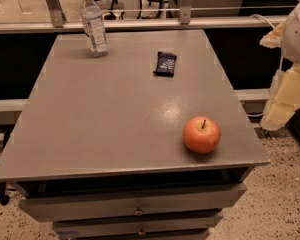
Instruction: Move rxbar blueberry near blue plastic bottle
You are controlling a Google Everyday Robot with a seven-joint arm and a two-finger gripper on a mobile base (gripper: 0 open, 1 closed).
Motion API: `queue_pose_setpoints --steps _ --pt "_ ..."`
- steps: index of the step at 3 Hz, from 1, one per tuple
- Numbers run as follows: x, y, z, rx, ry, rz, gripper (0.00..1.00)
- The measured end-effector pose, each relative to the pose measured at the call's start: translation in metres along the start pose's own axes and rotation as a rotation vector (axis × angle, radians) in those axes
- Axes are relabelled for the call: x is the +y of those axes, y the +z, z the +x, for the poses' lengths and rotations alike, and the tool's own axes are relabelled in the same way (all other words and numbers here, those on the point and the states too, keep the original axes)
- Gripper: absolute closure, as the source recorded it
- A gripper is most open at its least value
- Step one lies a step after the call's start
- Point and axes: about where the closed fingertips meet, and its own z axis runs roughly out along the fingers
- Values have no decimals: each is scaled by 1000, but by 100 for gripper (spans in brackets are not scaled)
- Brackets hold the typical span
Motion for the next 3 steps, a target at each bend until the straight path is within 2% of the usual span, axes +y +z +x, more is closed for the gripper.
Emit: queue_pose_setpoints --steps 1,2,3 --pt "0 0 0 0 0 0 0" --pt "-6 14 -11 -80 23 -3 0" --pt "-36 46 -35 -229 93 -17 0"
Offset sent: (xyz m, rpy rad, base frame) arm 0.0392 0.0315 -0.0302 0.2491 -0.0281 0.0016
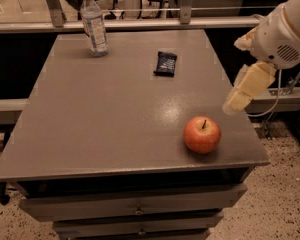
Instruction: Move rxbar blueberry near blue plastic bottle
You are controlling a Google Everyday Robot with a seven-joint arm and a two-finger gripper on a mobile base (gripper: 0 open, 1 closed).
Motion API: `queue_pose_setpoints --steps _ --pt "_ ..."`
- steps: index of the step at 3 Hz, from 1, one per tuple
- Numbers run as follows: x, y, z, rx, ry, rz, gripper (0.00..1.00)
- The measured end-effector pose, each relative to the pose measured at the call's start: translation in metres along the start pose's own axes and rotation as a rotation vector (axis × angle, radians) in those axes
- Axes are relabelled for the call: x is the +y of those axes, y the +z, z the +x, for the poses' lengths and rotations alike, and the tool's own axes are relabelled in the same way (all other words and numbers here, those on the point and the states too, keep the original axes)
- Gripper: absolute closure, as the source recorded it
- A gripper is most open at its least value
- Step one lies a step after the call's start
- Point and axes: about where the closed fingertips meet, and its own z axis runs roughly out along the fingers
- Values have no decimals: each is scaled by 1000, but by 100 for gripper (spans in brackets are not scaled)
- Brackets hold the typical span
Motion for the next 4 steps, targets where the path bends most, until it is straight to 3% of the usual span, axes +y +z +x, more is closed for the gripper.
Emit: queue_pose_setpoints --steps 2,3,4 --pt "-67 69 -71 -299 102 -63 0" --pt "-101 104 -99 -386 143 -71 0" --pt "-131 140 -121 -434 182 -61 0"
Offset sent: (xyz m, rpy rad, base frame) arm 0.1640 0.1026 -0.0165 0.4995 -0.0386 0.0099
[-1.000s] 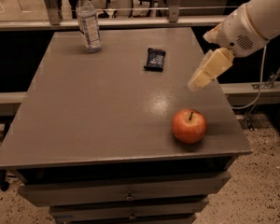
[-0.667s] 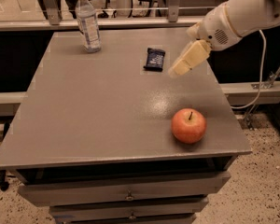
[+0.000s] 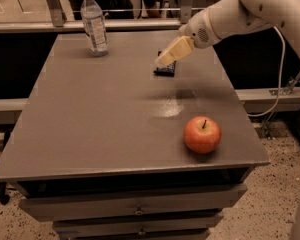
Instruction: Move rxbar blueberry near blue plastic bottle
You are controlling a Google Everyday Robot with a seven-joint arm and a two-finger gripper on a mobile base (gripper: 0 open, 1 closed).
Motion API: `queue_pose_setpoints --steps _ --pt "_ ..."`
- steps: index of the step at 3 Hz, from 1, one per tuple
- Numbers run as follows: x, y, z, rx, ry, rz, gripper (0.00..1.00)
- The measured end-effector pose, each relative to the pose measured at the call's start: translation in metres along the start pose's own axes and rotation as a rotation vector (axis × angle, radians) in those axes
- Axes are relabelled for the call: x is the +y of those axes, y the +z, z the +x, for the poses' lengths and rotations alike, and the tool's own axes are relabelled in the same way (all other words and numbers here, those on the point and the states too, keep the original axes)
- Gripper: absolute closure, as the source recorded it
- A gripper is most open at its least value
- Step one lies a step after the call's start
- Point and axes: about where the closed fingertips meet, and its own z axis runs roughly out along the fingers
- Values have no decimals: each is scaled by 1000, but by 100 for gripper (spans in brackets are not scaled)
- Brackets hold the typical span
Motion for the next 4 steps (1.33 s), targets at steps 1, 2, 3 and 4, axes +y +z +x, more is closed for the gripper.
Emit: queue_pose_setpoints --steps 1,2,3,4 --pt "-20 29 -5 -23 20 14 0" --pt "-35 61 0 -6 46 15 0" --pt "-37 83 6 18 55 2 0" --pt "-38 95 17 44 62 -5 18"
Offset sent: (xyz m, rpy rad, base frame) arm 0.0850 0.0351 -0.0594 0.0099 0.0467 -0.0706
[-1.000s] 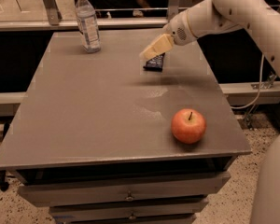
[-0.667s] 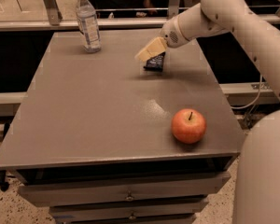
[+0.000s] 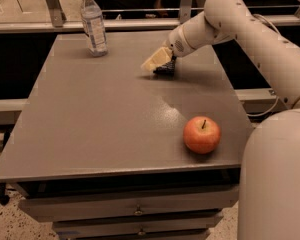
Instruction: Move rxbar blueberry near blue plastic bottle
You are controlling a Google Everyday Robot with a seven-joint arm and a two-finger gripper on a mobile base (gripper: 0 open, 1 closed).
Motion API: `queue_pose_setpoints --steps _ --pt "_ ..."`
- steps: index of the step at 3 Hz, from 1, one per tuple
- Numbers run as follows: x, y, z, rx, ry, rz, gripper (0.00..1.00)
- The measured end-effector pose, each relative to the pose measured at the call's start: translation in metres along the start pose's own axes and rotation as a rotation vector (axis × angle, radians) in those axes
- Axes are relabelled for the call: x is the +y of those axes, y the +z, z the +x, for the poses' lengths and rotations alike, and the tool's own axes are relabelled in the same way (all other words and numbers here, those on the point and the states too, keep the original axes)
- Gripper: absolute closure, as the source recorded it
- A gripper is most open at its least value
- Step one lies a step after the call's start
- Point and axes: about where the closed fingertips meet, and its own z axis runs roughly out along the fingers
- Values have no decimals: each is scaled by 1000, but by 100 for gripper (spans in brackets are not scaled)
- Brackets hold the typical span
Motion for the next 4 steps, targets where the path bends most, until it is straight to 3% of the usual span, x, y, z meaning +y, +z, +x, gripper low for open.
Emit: queue_pose_setpoints --steps 2,3,4 --pt "-7 -3 22 27 15 6 65" --pt "-5 -23 6 -5 -12 -10 87" --pt "11 -57 -34 -55 -91 -52 100"
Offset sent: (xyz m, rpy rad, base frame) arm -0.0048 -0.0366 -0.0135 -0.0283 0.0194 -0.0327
